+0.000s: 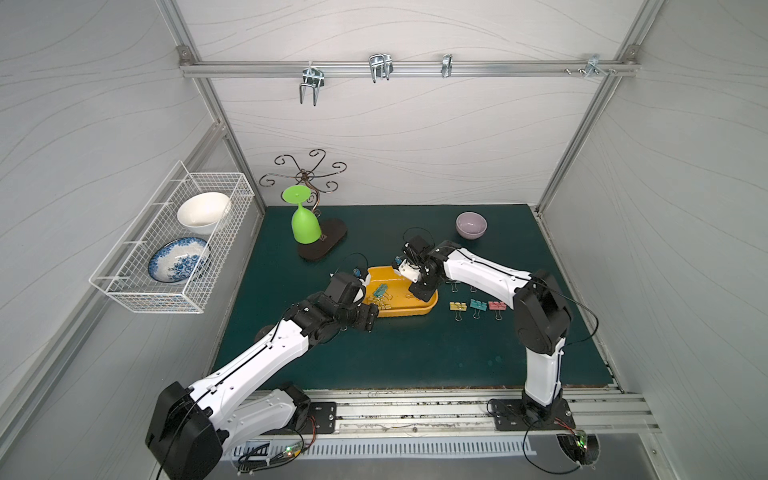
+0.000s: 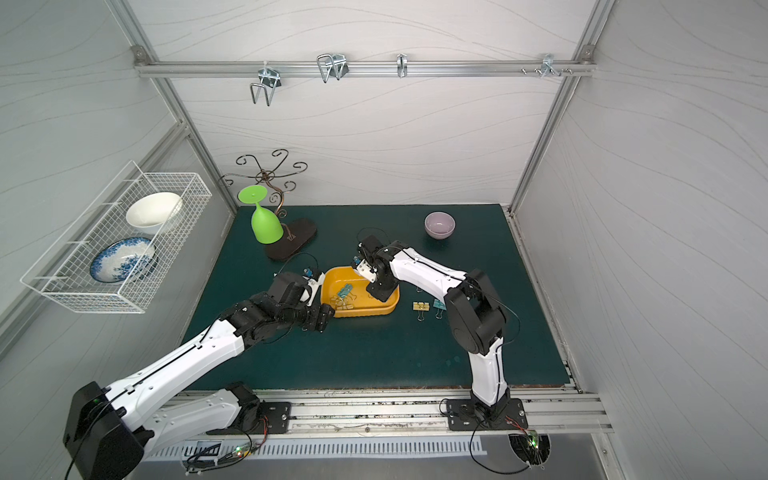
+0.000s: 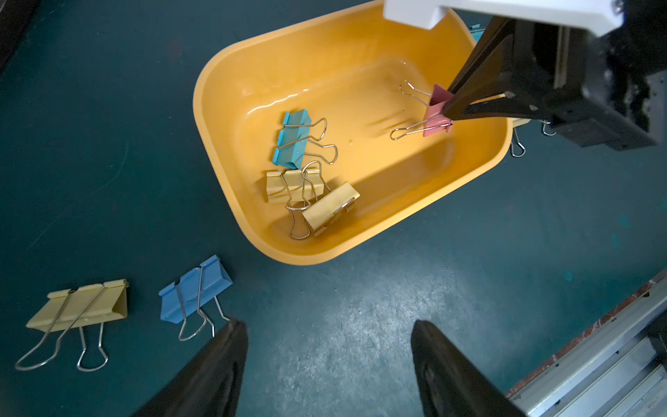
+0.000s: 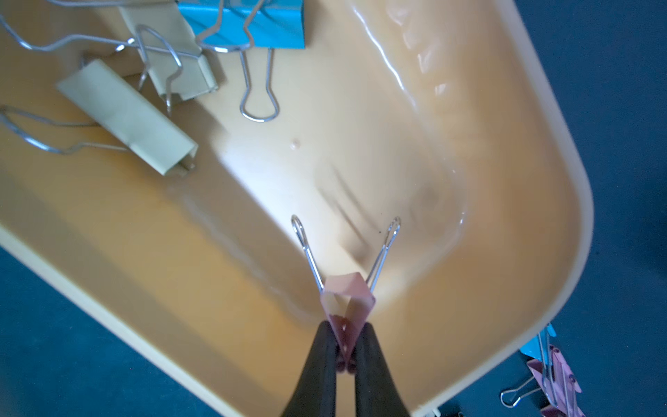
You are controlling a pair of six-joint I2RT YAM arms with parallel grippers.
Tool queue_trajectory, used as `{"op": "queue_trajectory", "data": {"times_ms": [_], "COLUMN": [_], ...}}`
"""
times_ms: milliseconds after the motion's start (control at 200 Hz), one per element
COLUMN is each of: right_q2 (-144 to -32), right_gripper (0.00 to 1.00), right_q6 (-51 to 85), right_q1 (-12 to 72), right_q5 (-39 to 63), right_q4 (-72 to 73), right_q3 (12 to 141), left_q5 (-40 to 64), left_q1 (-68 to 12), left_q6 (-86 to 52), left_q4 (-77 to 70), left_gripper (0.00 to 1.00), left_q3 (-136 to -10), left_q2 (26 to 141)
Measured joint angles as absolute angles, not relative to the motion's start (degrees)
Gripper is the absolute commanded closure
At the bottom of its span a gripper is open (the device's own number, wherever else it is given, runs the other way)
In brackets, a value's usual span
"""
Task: Take out the binder clips from the storage box
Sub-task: Pick up the binder clip from the storage box.
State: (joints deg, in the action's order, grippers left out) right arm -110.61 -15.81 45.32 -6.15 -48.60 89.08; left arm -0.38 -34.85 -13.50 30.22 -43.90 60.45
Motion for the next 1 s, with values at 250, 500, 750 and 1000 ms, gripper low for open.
{"op": "queue_trajectory", "data": {"times_ms": [250,500,750,1000], "right_q2": [-99.7,-85.2,-84.5,-84.5], "right_gripper": [0.98,0.95,0.95,0.96], "right_q6": [-10.2,-2.8,-0.4,-0.4], "right_q1": [44.9,39.2,35.1,34.9], "right_q5": [-0.7,19.3,33.6,41.4], "right_q4": [-48.5,-45.7,-45.6,-46.0], "right_q3": [87.8,81.7,79.0,79.0], "left_q5": [5.2,25.6,48.6,56.2], "left_q1": [-33.7,-27.2,-24.9,-24.7], "left_q6": [-15.9,-13.5,-9.0,-9.7], "left_q4": [29.7,27.4,24.5,22.8], "left_gripper": [0.22,0.28,0.42,0.46], "left_q3": [-44.1,-47.5,-55.2,-55.6], "left_q2": [57.4,58.0,66.7,70.0]}}
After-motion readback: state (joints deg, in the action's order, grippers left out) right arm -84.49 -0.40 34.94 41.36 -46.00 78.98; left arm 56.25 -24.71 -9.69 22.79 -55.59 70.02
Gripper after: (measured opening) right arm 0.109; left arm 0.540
